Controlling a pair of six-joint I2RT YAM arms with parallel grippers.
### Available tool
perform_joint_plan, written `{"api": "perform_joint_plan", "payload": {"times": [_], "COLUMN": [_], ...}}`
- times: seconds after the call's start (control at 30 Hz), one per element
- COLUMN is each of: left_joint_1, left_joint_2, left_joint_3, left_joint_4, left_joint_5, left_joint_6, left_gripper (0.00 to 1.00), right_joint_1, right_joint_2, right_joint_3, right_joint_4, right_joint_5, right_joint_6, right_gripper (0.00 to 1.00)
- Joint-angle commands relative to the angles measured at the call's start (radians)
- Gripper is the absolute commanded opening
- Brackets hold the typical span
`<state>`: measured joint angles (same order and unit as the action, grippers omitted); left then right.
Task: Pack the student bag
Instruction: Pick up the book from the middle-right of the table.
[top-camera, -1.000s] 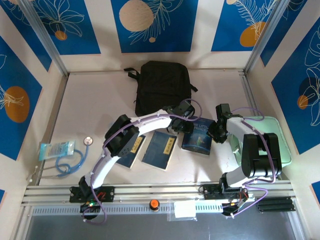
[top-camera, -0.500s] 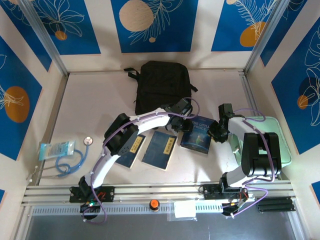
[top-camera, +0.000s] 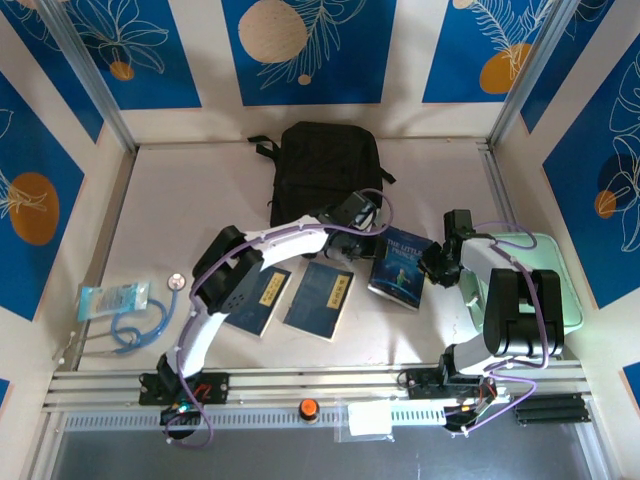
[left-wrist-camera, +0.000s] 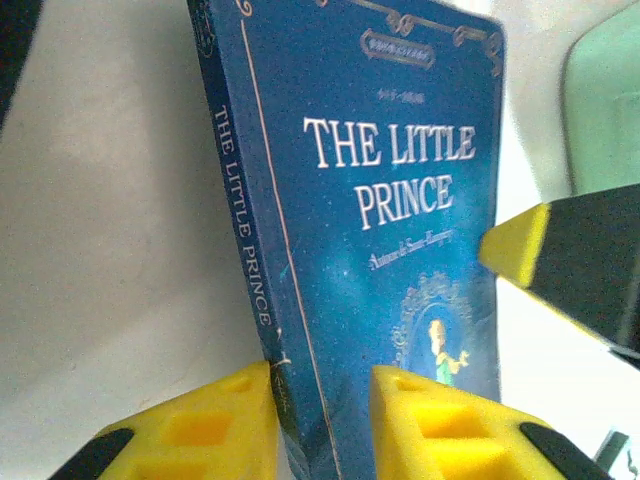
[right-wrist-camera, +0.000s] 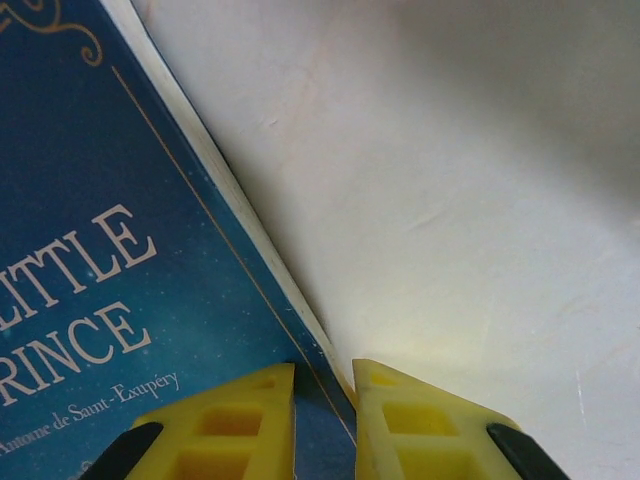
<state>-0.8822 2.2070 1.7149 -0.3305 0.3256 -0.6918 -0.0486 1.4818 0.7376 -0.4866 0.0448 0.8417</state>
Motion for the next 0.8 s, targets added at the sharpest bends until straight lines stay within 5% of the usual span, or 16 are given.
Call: {"api": "perform_joint_plan", "payload": {"times": [0.0, 0.37, 0.6, 0.77], "left_joint_1": [-0.044, -0.025, 0.019, 0.082], "left_joint_2": [-0.039, -0.022, -0.074, -0.143], "left_joint_3": [0.001, 0.003, -0.023, -0.041], "left_joint_4": [0.16, 0.161, 0.129, 0.088], "left_joint_5": [0.2, 0.211, 0.163, 0.119], "left_joint_6": [-0.031, -0.101, -0.084, -0.039], "left_gripper": [0.29, 0.27, 0.1, 0.0], "right_joint_1": [0.015, 0.011, 0.012, 0.015], "right_joint_2": [0.041, 0.03, -0.019, -0.091], "right_joint_3": [-0.041, -0.039, -0.017, -0.017], "right_joint_4": [0.077, 0.099, 0.086, 0.135], "right_joint_5": [-0.094, -0.093, -0.068, -0.126], "right_joint_6": [0.035, 0.048, 0.034, 0.023], "right_gripper": [0.17, 0.17, 0.21, 0.33]}}
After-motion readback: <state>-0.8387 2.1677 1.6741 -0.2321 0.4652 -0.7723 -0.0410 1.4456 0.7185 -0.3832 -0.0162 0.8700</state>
